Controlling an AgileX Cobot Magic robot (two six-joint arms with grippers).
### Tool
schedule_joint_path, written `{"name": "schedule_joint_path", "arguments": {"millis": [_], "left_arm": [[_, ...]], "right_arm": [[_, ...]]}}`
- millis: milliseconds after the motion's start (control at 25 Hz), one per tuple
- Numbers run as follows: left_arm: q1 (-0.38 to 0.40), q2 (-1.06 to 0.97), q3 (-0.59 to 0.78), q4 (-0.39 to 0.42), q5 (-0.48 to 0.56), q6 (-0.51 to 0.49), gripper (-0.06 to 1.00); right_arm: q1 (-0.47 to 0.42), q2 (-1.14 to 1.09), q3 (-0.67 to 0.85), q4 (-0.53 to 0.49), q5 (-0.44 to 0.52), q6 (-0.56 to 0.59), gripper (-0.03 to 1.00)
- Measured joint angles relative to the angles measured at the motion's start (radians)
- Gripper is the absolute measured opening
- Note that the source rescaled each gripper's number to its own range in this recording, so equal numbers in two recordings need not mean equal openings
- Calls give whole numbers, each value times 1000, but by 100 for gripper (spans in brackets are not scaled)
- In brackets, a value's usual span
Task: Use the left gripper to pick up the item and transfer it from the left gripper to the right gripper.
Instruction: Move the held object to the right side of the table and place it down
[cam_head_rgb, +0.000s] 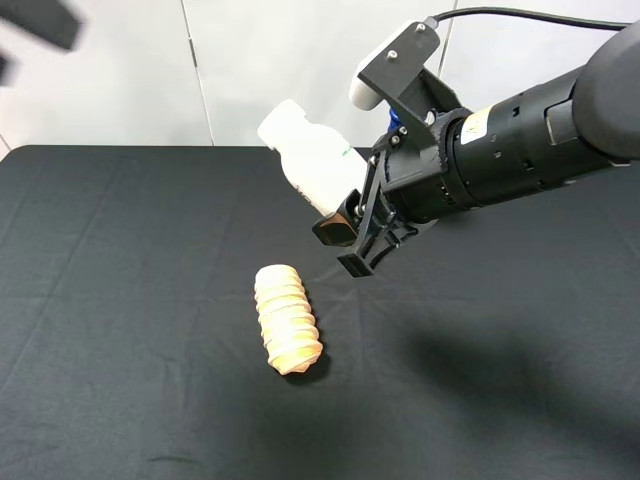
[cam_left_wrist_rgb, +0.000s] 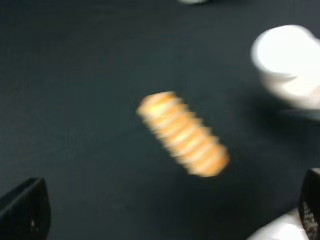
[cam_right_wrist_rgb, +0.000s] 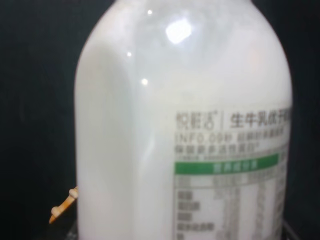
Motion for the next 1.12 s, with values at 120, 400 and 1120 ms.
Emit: {"name": "schedule_joint_path", "arguments": {"millis": [120, 400, 1120], "left_arm": [[0, -95, 14, 171, 0, -98, 100], [0, -344, 167, 379, -36, -195, 100], [2, -1050, 655, 455, 2, -216, 100]], "right_arm": [[0, 0, 0, 0, 0, 0, 4], [0, 0, 0, 0, 0, 0, 4], [0, 0, 0, 2, 0, 1, 4]]}}
